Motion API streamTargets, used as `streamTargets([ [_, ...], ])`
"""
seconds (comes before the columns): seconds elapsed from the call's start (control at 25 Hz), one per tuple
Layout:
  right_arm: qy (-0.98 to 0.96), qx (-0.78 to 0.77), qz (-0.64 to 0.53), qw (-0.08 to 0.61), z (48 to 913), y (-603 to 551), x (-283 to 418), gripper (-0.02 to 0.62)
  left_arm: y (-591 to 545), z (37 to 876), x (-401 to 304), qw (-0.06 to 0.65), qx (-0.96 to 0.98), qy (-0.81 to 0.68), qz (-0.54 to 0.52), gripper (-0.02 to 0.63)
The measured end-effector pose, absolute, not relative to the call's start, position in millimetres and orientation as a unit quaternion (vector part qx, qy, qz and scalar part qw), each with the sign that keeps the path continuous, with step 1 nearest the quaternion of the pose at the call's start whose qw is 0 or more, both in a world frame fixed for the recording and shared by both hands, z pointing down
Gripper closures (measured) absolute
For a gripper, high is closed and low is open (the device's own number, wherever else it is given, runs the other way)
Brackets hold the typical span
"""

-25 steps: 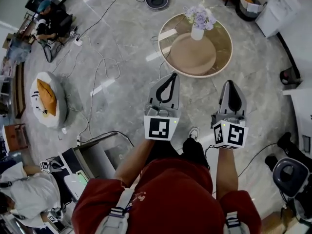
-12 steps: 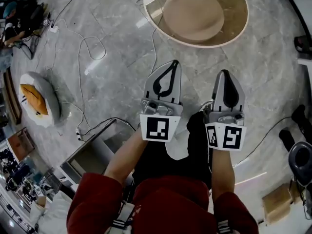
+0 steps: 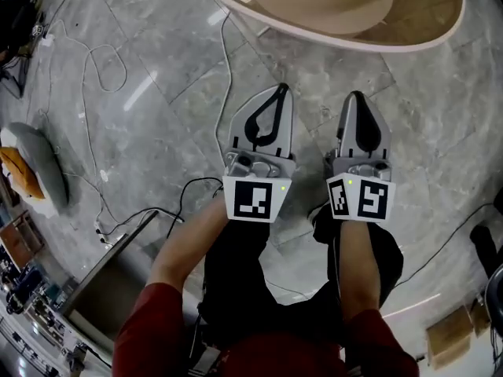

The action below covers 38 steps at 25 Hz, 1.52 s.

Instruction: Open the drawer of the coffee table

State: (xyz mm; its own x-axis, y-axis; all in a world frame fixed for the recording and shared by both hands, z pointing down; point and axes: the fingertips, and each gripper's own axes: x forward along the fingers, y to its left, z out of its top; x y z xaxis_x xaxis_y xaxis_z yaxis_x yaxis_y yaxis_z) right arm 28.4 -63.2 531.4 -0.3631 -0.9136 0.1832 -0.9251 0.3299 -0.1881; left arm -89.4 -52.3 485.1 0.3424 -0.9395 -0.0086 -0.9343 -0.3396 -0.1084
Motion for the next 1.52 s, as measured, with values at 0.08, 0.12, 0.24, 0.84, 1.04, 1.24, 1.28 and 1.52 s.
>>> streamTargets([
  [0.08,-0.817,0.563,0.119,0.021,579,-75,26,0.572,-60,531,-91,0.053,-0.820,0.570,-0.024,0.594],
  [0.12,-0.819,0.563,0.113,0.020,602,-80,25,0.571,-63,553,-92,0.055,-0.821,0.568,-0.023,0.594],
  [0.24,-0.822,0.560,0.103,0.023,665,-95,20,0.572,-70,610,-93,0.066,-0.824,0.562,-0.018,0.594],
  [0.84,-0.813,0.563,0.145,0.040,818,-116,16,0.572,-94,729,-95,0.076,-0.813,0.575,-0.036,0.594],
  [1.04,-0.784,0.565,0.257,-0.030,851,-135,34,0.572,-100,739,-92,0.072,-0.815,0.573,-0.049,0.594],
  [1.24,-0.743,0.527,0.379,-0.164,871,-161,40,0.569,-110,751,-86,0.057,-0.817,0.570,-0.064,0.594],
  [1.28,-0.737,0.512,0.399,-0.188,875,-168,38,0.563,-112,753,-85,0.051,-0.818,0.570,-0.066,0.594],
  [1.52,-0.751,0.419,0.416,-0.295,868,-202,25,0.401,-127,750,-85,0.053,-0.815,0.575,-0.054,0.594],
])
